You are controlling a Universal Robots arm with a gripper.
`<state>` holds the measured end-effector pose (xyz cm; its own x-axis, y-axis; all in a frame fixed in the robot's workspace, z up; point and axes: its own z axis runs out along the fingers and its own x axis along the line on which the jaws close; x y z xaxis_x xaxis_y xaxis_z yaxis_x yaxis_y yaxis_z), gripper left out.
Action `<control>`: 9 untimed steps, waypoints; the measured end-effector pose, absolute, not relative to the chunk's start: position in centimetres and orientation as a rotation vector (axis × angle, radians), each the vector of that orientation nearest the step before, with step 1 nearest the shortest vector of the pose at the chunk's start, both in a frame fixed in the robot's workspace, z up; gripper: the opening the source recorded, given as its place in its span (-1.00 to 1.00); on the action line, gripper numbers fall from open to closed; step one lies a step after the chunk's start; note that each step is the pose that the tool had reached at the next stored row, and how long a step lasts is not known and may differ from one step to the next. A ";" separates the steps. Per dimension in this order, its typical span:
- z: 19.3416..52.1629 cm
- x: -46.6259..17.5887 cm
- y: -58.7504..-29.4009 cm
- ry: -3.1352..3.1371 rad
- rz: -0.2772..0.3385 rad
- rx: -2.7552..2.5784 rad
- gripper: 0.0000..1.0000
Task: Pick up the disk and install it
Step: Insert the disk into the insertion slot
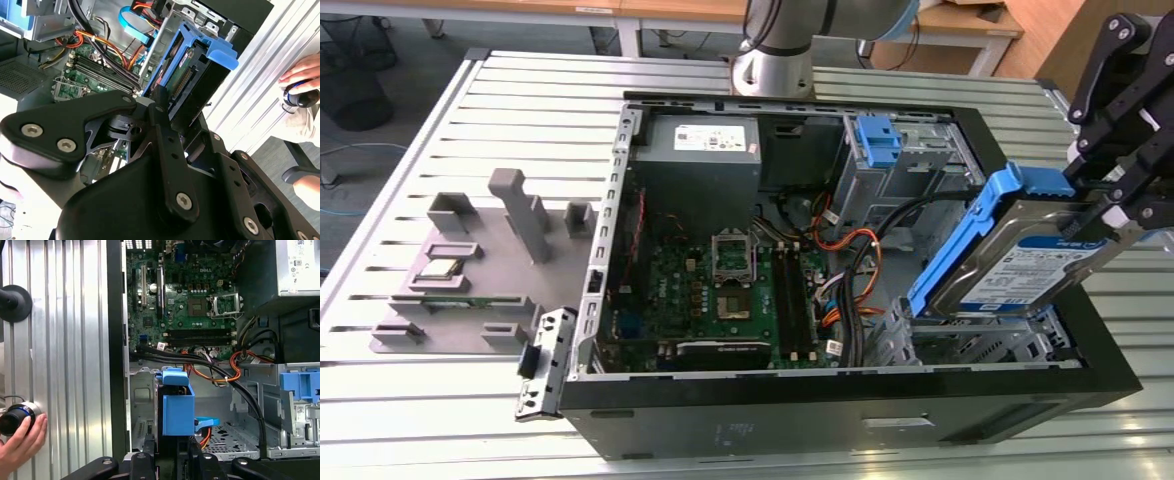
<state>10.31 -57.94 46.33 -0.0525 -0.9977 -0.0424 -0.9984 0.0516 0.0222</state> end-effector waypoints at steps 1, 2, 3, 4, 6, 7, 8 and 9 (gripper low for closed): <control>46.3 10.3 -57.8 2.267 0.071 -2.152 -0.30; 46.2 10.3 -57.7 2.267 0.071 -2.152 -0.30; 46.2 10.3 -57.6 2.267 0.071 -2.152 -0.30; 46.1 10.3 -57.5 2.267 0.071 -2.152 -0.30; 46.0 10.3 -57.5 2.267 0.071 -2.152 -0.30; 45.8 10.4 -57.5 2.267 0.071 -2.152 -0.30; 45.7 10.4 -57.5 2.267 0.071 -2.152 -0.30; 45.6 10.4 -57.5 2.267 0.071 -2.152 -0.30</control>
